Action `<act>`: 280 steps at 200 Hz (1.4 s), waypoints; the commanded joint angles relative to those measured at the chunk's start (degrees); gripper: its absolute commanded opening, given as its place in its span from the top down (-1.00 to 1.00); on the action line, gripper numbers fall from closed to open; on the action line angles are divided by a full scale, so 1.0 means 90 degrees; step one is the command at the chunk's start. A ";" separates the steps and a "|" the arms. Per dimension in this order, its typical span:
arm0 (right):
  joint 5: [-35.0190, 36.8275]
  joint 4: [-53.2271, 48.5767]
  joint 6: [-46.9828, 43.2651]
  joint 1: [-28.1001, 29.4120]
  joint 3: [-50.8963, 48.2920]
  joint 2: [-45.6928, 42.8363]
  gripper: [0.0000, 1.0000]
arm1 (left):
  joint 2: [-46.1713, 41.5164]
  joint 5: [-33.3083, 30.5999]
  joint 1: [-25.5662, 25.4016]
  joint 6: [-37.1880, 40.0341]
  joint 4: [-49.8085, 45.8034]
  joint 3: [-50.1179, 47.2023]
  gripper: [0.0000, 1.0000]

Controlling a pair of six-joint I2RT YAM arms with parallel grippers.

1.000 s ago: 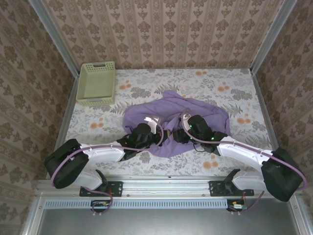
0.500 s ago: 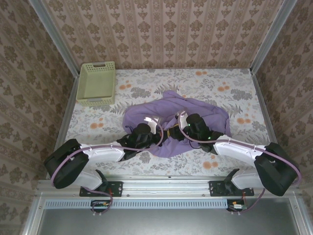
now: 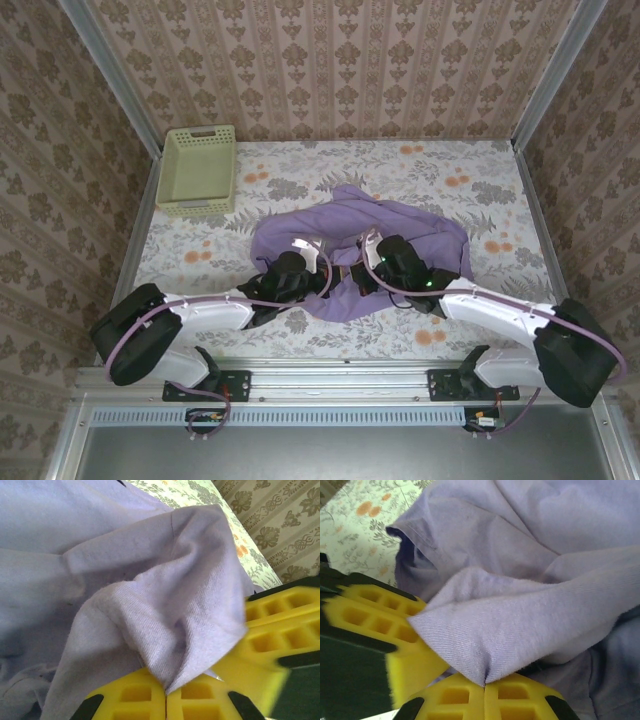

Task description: Fold the inside-out t-shirt

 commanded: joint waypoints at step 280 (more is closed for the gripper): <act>0.2041 -0.6413 0.0832 0.0390 0.3586 -0.0209 1.00 | 0.0730 -0.0429 0.0529 0.0687 -0.1909 0.0829 1.00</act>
